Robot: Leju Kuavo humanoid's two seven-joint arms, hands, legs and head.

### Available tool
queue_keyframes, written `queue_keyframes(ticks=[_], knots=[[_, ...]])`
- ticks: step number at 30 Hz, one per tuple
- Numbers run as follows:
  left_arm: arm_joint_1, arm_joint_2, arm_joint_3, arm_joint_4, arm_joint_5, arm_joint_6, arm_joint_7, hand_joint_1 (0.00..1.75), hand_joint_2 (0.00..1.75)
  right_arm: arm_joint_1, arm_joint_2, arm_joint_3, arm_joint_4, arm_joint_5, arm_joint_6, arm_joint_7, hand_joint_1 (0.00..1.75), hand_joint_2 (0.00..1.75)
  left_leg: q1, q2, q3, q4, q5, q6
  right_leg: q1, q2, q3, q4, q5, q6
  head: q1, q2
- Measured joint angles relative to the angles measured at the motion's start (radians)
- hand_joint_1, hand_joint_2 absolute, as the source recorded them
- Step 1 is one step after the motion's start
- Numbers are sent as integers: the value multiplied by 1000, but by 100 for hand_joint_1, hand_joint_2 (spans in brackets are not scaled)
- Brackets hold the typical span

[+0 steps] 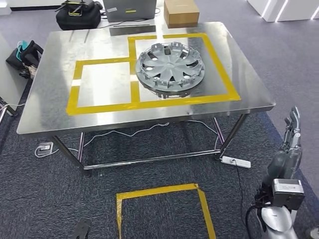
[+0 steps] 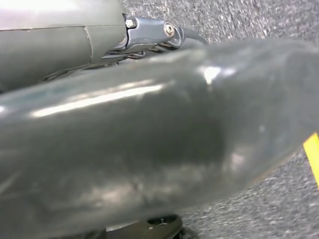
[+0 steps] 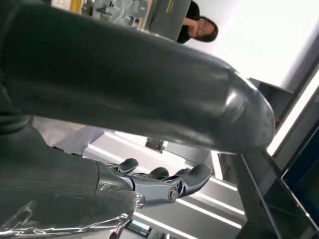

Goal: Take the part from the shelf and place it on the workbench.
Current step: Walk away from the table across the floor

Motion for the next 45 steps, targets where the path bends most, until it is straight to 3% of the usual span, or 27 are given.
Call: queue_keyframes(ticks=[1,2,3,4,6,8,10,12,14,15,16,17,19,21,23,25,27,29,31,32,33,35,37,38,41,43,45], knots=[[1,0,0,0,0,0,0,0,0,1,0,0,0,0,0,0,0,0,-1,11,-4,1,2,1,0,-3,-16,42,-11,2,0,0],[1,0,0,0,0,0,0,0,0,2,0,0,1,0,0,0,0,0,-2,22,-6,3,3,1,0,-4,-12,43,-2,3,0,0],[1,-1,0,0,0,1,0,0,0,2,0,0,1,0,1,0,0,0,-3,32,-8,5,3,1,0,-8,15,0,24,3,0,0],[1,-2,0,0,0,1,0,0,0,2,0,0,1,1,1,0,0,0,-3,43,-8,7,3,-1,0,-22,60,-74,59,2,0,0],[0,-3,0,0,0,2,1,0,0,0,1,0,0,2,2,1,0,0,-9,59,-9,13,2,-8,6,-58,137,-213,101,-5,0,0],[0,-3,1,0,0,3,1,0,0,0,2,0,0,3,3,2,0,0,-14,74,-12,18,4,-18,11,-66,155,-254,107,-18,-1,0],[-1,-3,1,0,0,3,2,0,0,3,2,0,0,4,3,2,0,0,-12,84,-14,20,5,-28,9,-44,146,-251,116,-33,-1,0],[-2,-3,1,0,0,3,2,0,0,3,4,0,0,4,3,2,0,0,-9,54,-32,60,-29,-40,4,-25,138,-252,126,-46,-1,0],[-2,-3,2,0,0,3,2,0,0,2,5,0,0,5,3,2,0,0,-7,12,-84,178,-101,-49,1,-6,127,-253,135,-55,-2,0],[0,-3,2,0,0,3,2,0,0,4,5,0,0,5,3,2,0,0,-6,4,-115,246,-132,-50,1,4,121,-253,139,-56,-2,0],[2,-3,2,0,0,3,2,0,0,6,5,0,0,5,3,2,0,0,-6,1,-136,293,-146,-50,1,17,115,-252,142,-56,-2,0],[3,-3,2,0,0,2,2,0,0,9,5,0,0,5,3,2,0,0,-5,0,-141,307,-140,-48,1,30,111,-252,146,-54,-2,0],[3,-3,2,0,0,2,3,0,0,15,5,0,0,5,2,3,0,0,-4,-12,-96,224,-81,-43,1,56,106,-252,151,-49,-2,0],[3,-3,2,0,0,1,3,0,0,19,5,-2,-1,4,-4,8,0,0,2,-58,-27,90,-29,-37,2,80,101,-249,155,-41,-2,0],[3,-5,3,0,0,1,2,0,0,26,6,-12,-2,4,-20,21,0,0,4,-88,1,30,-22,-30,1,99,91,-247,161,-30,-1,0],[3,-7,4,0,1,1,2,0,0,45,8,-32,-2,-2,-40,40,0,0,3,-73,-1,26,-21,-20,-3,114,79,-249,168,-17,-2,0],[4,-10,6,0,1,3,2,0,0,68,12,-67,-1,-33,-51,59,0,0,4,-51,-2,22,-15,-6,-2,82,57,-216,147,-8,3,0],[9,-12,10,0,0,4,2,0,0,82,19,-113,11,-73,-46,82,0,0,3,-25,-4,20,-13,1,1,25,5,-103,83,-1,10,0],[16,-14,15,0,2,5,2,0,0,98,31,-170,47,-103,-24,100,0,0,0,1,-6,21,-13,3,0,1,-48,22,30,3,11,0],[18,-15,19,0,9,5,1,0,0,108,38,-203,73,-114,-8,103,0,0,-1,14,-7,21,-13,3,0,-2,-54,44,26,4,11,0],[18,-16,27,0,20,5,-1,0,0,116,46,-241,104,-123,9,101,0,0,-2,26,-7,21,-13,3,0,-7,-38,23,41,3,11,0],[17,-20,47,0,43,4,-4,0,0,119,63,-324,177,-127,36,95,0,0,-4,48,-5,22,-15,1,2,-36,44,-111,96,0,11,0],[16,-23,65,0,51,4,-6,0,0,111,81,-415,263,-113,56,85,0,0,-10,66,-2,23,-17,-6,6,-71,111,-224,127,-8,10,0],[15,-24,71,0,50,4,-7,0,0,105,89,-460,313,-102,66,82,0,0,-13,73,-1,24,-18,-10,8,-78,122,-243,130,-13,9,0],[13,-24,85,0,42,2,-8,0,0,81,99,-584,478,-73,94,71,0,0,-12,95,1,23,-18,-22,11,-53,117,-246,135,-29,6,0],[12,-24,91,0,38,0,-8,0,0,72,102,-651,564,-60,102,55,0,0,-10,69,-6,41,-37,-33,6,-41,115,-248,140,-38,6,0],[13,-24,98,0,34,-2,-8,0,0,58,107,-708,641,-48,108,45,0,0,-7,22,-44,130,-96,-41,1,-22,110,-249,146,-47,5,0]])
